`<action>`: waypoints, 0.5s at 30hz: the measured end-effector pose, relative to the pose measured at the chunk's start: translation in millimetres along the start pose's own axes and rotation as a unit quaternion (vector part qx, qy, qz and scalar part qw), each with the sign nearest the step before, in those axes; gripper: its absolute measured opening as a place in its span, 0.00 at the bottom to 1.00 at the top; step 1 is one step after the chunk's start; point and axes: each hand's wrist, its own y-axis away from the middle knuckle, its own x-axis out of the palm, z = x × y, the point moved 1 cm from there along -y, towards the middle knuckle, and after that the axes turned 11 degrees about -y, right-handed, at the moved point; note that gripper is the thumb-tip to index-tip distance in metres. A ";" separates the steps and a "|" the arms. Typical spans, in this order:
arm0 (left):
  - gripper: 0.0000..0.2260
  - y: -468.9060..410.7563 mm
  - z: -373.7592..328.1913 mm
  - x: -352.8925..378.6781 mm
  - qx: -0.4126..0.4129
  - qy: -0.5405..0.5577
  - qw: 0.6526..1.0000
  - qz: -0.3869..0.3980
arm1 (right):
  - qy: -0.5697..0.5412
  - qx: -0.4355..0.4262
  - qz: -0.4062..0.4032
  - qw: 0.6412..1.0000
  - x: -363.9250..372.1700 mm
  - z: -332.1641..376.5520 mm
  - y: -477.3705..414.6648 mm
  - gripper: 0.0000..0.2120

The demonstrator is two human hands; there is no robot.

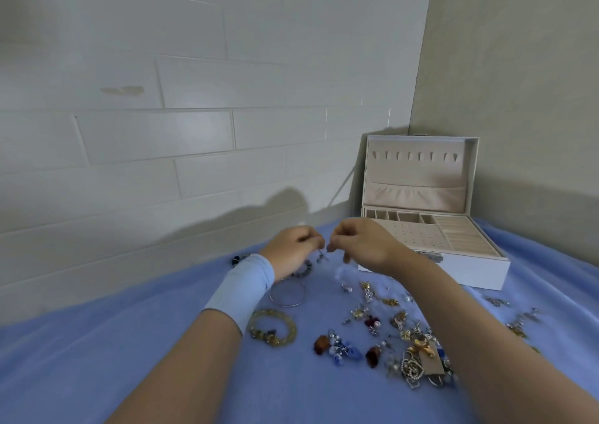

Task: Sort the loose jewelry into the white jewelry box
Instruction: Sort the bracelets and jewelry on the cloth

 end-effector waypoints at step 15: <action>0.10 93.7 28.6 -81.0 -0.082 -0.042 0.995 0.051 | -0.167 0.005 0.139 0.976 30.1 42.9 42.7 0.12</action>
